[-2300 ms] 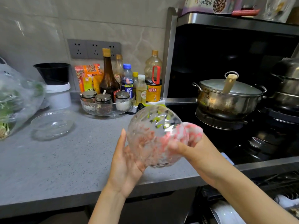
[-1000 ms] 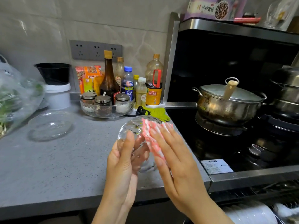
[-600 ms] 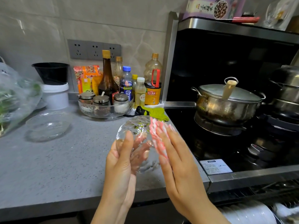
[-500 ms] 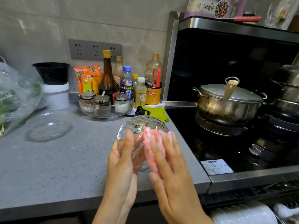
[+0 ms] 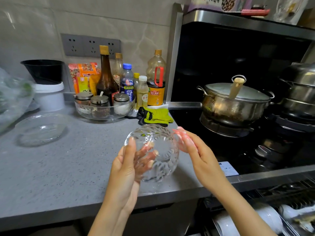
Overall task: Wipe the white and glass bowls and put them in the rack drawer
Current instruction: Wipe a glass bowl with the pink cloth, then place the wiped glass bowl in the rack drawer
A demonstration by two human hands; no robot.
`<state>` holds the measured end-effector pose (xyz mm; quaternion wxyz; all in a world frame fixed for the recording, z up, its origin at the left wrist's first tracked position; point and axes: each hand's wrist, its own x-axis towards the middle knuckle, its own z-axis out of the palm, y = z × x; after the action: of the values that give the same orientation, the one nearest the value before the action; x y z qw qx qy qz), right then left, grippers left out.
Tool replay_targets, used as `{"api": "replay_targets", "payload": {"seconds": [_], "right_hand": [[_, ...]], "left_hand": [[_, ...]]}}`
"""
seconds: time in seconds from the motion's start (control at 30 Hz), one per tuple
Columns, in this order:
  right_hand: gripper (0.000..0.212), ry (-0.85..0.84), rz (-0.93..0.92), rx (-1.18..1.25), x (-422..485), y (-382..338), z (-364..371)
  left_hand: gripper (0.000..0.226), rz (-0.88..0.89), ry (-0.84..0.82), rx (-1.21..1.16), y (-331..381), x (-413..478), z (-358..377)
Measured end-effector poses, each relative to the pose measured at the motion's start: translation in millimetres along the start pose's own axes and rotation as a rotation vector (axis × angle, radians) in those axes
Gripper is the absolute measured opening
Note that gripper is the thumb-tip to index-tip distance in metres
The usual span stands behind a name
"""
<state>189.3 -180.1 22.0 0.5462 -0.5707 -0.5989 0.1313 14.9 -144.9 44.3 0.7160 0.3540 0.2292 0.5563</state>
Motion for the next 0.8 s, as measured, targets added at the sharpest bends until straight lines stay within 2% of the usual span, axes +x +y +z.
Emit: {"api": "replay_targets", "payload": {"seconds": [0.1, 0.23, 0.33, 0.5, 0.6, 0.73, 0.8], "right_hand": [[0.041, -0.055, 0.068, -0.148, -1, 31, -11], [0.050, -0.252, 0.141, -0.435, -11, 66, -18], [0.052, -0.326, 0.169, -0.474, -18, 64, -23], [0.042, -0.105, 0.222, -0.064, -30, 23, -47], [0.045, -0.062, 0.293, 0.222, -52, 17, -74], [0.089, -0.162, 0.507, 0.526, -87, 31, -113], [0.088, -0.155, 0.565, 0.630, -106, 39, -130]], "left_hand": [[0.029, 0.017, 0.025, -0.026, 0, 5, -7], [0.029, 0.022, 0.042, -0.013, -4, 6, -16], [0.029, -0.002, 0.040, -0.003, -10, 4, -15], [0.030, -0.068, -0.005, 0.020, -33, -6, 5], [0.030, -0.137, -0.103, 0.039, -56, -18, 27], [0.037, -0.261, -0.218, 0.067, -96, -34, 61], [0.043, -0.335, -0.241, 0.084, -119, -41, 75]]}}
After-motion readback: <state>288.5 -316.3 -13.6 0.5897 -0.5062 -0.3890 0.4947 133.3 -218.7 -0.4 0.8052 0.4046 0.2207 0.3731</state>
